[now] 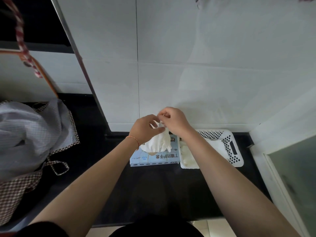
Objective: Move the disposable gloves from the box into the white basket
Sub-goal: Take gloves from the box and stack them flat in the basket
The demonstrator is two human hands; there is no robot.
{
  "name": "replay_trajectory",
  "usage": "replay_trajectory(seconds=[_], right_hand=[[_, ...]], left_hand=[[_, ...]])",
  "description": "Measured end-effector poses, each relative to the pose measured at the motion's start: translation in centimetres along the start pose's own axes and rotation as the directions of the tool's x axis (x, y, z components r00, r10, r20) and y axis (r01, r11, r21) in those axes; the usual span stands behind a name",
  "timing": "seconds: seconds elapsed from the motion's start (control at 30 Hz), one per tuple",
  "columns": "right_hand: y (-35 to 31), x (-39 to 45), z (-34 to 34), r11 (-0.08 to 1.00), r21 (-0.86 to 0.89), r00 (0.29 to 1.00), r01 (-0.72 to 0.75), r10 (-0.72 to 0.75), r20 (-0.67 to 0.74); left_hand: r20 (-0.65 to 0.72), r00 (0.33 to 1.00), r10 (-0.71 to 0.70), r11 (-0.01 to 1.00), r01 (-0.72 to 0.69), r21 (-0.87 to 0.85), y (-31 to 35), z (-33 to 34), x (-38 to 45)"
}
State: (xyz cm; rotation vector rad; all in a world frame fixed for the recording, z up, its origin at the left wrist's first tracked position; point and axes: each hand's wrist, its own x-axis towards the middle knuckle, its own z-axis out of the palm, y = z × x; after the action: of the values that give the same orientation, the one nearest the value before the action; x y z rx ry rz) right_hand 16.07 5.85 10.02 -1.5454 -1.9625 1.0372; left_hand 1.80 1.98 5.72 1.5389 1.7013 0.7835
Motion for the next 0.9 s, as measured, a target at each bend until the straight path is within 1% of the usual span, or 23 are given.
replay_trajectory(seconds=[0.07, 0.1, 0.17, 0.2, 0.23, 0.33, 0.37, 0.5, 0.57, 0.63, 0.7, 0.73, 0.8, 0.83, 0.9], right_hand=[[-0.5, -0.2, -0.1, 0.997, 0.081, 1.000, 0.009, -0.008, -0.016], [-0.6, -0.2, -0.3, 0.996, 0.089, 0.999, 0.018, -0.014, -0.047], [-0.2, -0.3, -0.4, 0.998, 0.065, 0.993, 0.009, -0.001, -0.120], [0.1, -0.2, -0.4, 0.999, 0.046, 0.992, -0.013, 0.019, -0.126], [0.5, -0.3, -0.2, 0.999, 0.018, 0.995, -0.041, 0.042, -0.089], [1.3, -0.8, 1.7, 0.987, -0.116, 0.984, -0.111, 0.126, 0.129], [1.6, -1.0, 2.5, 0.981, -0.155, 0.978, -0.116, 0.140, 0.156], [1.8, -1.0, 4.3, 0.952, -0.291, 0.986, -0.095, 0.130, 0.103], [1.2, -0.9, 4.0, 0.970, -0.231, 0.993, -0.076, 0.095, 0.073], [-0.1, -0.8, 3.1, 0.997, -0.077, 0.999, -0.028, 0.029, 0.017], [-1.6, -0.6, 1.9, 0.995, 0.097, 1.000, -0.011, 0.011, 0.001], [-2.0, -0.5, 1.4, 0.991, 0.133, 1.000, -0.018, 0.015, 0.027], [-2.1, -0.2, 0.5, 0.997, 0.063, 0.992, -0.033, 0.025, 0.121], [-1.9, -0.2, 0.2, 0.999, 0.020, 0.984, -0.046, 0.042, 0.175], [-1.3, -0.3, -0.3, 0.996, -0.005, 0.961, -0.094, 0.092, 0.261]], left_hand=[[-0.034, 0.998, -0.043, 0.998, 0.045, 0.049, -0.2, -0.2, 0.2], [-0.061, 0.995, -0.081, 0.995, 0.084, 0.046, -0.4, -0.4, 0.2], [-0.084, 0.981, -0.176, 0.984, 0.173, -0.039, -1.0, -1.0, -0.1], [-0.084, 0.974, -0.212, 0.974, 0.204, -0.094, -1.3, -1.2, -0.2], [-0.084, 0.968, -0.236, 0.964, 0.223, -0.142, -1.5, -1.5, -0.4], [-0.070, 0.966, -0.247, 0.939, 0.221, -0.265, -1.3, -1.9, -0.9], [-0.062, 0.970, -0.236, 0.931, 0.208, -0.299, -1.0, -2.0, -0.9], [-0.089, 0.971, -0.224, 0.896, 0.169, -0.411, 0.2, -2.5, -1.2], [-0.131, 0.960, -0.248, 0.885, 0.169, -0.435, 0.1, -2.9, -1.0], [-0.175, 0.948, -0.264, 0.883, 0.165, -0.439, -0.3, -3.3, -0.7], [-0.173, 0.949, -0.264, 0.888, 0.170, -0.427, -0.4, -3.5, -0.6], [-0.149, 0.951, -0.272, 0.888, 0.188, -0.420, -0.4, -3.4, -0.6], [-0.140, 0.952, -0.271, 0.905, 0.203, -0.373, -0.1, -3.1, -0.7], [-0.153, 0.954, -0.257, 0.916, 0.190, -0.355, 0.0, -3.0, -0.7], [-0.159, 0.967, -0.201, 0.927, 0.135, -0.351, 0.4, -2.7, -0.8]])
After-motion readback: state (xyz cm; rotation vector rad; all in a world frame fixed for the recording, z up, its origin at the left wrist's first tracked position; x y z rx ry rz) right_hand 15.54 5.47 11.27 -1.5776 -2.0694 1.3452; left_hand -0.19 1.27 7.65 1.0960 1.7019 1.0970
